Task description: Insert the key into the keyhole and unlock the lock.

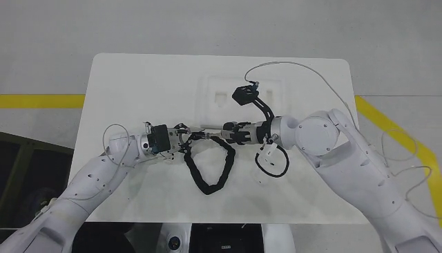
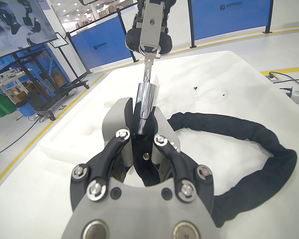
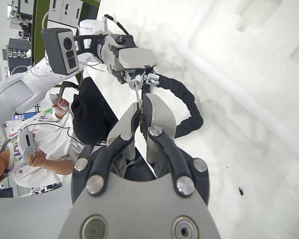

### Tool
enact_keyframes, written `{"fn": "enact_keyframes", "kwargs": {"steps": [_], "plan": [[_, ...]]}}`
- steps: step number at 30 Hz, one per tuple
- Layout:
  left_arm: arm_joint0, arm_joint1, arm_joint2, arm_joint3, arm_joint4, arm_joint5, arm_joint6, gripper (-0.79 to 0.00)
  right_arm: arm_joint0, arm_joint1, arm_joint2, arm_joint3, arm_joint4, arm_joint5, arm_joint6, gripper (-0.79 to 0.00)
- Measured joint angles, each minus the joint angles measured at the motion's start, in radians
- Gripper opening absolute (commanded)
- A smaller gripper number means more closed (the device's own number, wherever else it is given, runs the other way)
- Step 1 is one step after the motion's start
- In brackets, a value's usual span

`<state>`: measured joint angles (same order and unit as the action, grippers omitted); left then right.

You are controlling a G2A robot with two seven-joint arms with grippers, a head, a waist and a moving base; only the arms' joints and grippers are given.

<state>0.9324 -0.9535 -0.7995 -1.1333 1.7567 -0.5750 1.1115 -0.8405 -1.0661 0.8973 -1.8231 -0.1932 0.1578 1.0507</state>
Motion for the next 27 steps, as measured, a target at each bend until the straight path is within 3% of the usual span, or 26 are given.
{"fn": "enact_keyframes", "kwargs": {"steps": [27], "plan": [[0.000, 0.000, 0.000, 0.000, 0.000, 0.000, 0.000, -0.785, 0.029, -0.015, -0.035, 0.002, -0.030, 0.049, 0.059, -0.785]]}}
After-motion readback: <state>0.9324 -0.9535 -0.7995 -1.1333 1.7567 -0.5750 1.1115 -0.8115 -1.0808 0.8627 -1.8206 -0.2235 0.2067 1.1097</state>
